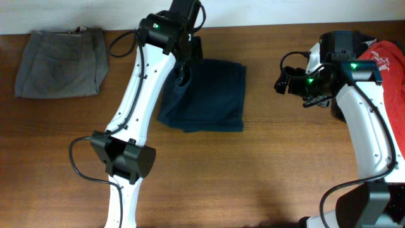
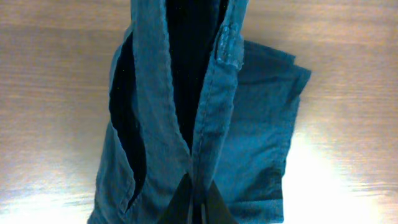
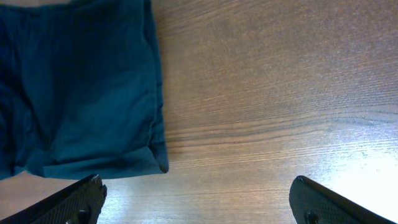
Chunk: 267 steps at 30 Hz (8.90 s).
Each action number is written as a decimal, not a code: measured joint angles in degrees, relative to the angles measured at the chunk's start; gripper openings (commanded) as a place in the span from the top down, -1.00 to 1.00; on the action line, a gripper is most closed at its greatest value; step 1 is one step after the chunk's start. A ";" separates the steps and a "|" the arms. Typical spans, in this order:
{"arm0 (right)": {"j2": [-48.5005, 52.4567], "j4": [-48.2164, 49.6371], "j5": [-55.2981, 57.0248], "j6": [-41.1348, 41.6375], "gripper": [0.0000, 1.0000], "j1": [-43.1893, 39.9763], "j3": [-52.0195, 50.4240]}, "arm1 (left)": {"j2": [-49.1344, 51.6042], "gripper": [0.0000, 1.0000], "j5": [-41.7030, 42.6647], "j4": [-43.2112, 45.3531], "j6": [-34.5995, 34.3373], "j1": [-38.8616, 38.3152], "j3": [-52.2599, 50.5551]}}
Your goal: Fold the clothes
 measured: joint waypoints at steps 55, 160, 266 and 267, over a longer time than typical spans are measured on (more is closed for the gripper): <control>28.70 20.48 3.78 6.49 0.92 10.27 -0.04 | -1.42 0.99 -4.96 -13.11 2.99 0.74 0.02; 28.79 12.70 1.38 7.50 0.92 8.41 1.55 | 4.57 0.99 -2.64 -15.34 -4.33 10.75 0.17; 28.57 4.02 1.31 4.59 -0.75 8.35 2.25 | 0.37 -0.99 14.23 -15.89 8.37 32.11 13.09; 28.17 3.61 1.33 4.55 -0.97 8.28 2.40 | -2.08 -0.99 13.97 -15.89 8.46 31.87 11.23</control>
